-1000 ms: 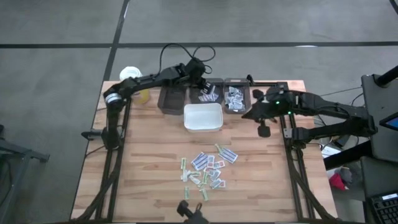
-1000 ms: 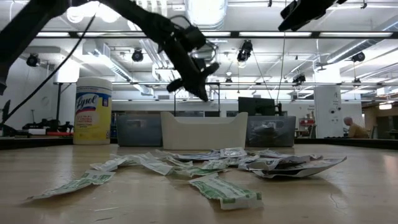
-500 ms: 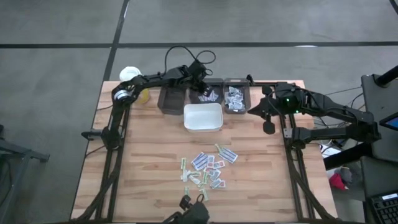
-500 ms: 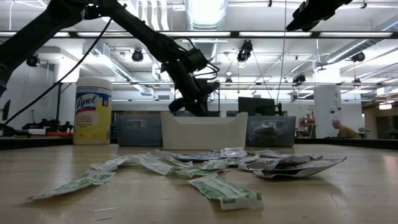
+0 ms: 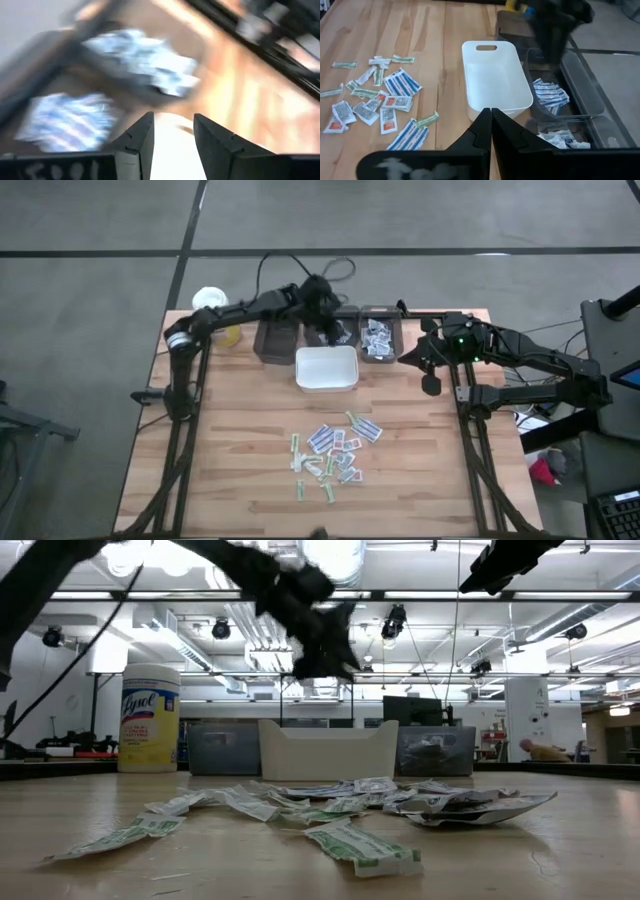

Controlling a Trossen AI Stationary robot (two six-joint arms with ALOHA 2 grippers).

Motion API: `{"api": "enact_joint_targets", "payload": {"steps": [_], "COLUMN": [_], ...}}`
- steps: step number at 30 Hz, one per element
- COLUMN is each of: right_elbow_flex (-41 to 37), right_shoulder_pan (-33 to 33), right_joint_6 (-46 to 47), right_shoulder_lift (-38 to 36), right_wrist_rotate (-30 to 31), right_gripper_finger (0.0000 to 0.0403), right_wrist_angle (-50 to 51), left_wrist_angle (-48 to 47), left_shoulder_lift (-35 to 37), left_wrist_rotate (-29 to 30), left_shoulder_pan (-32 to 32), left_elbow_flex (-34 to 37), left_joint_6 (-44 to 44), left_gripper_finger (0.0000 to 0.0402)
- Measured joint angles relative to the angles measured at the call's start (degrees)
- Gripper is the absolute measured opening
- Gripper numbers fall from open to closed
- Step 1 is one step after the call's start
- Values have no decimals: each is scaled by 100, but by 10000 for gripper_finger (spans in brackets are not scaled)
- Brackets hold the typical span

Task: Pick & Place First Aid Supplies
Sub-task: Put the blue bandage pack into the middle black bin

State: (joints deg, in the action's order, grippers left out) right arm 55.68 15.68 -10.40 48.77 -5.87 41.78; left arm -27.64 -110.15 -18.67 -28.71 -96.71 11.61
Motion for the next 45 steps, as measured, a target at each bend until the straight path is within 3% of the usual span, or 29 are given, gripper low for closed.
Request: {"api": "enact_joint_targets", "payload": {"steps": [4, 10, 17, 24, 34, 41, 45], "right_elbow_flex": [0, 0, 0, 0, -51, -458, -792], "right_shoulder_pan": [0, -2, -2, -2, -2, 13, 14], "right_joint_6": [-112, -358, -515, -485, -489, -459, -243], "right_shoulder_lift": [2, -23, -249, -846, -1364, -1575, -1714], "right_wrist_rotate": [0, -3, -47, -63, -91, -803, -833], "right_gripper_finger": [8, 8, 8, 8, 8, 8, 8], "right_wrist_angle": [0, 171, 483, 473, 446, 405, 204], "left_wrist_angle": [-382, -832, -755, -763, -1732, -1803, -1782], "left_shoulder_lift": [402, 579, 267, -306, -627, -625, -623], "left_wrist_rotate": [338, 2127, 3148, 3149, 2999, 2836, 2804], "left_shoulder_pan": [873, 2471, 3730, 4053, 4045, 4012, 3995], "left_elbow_flex": [3, 25, 38, 42, 44, 50, 137], "left_joint_6": [-177, -232, 32, 612, 634, 453, 321], "left_gripper_finger": [130, 129, 129, 129, 129, 129, 129]}}
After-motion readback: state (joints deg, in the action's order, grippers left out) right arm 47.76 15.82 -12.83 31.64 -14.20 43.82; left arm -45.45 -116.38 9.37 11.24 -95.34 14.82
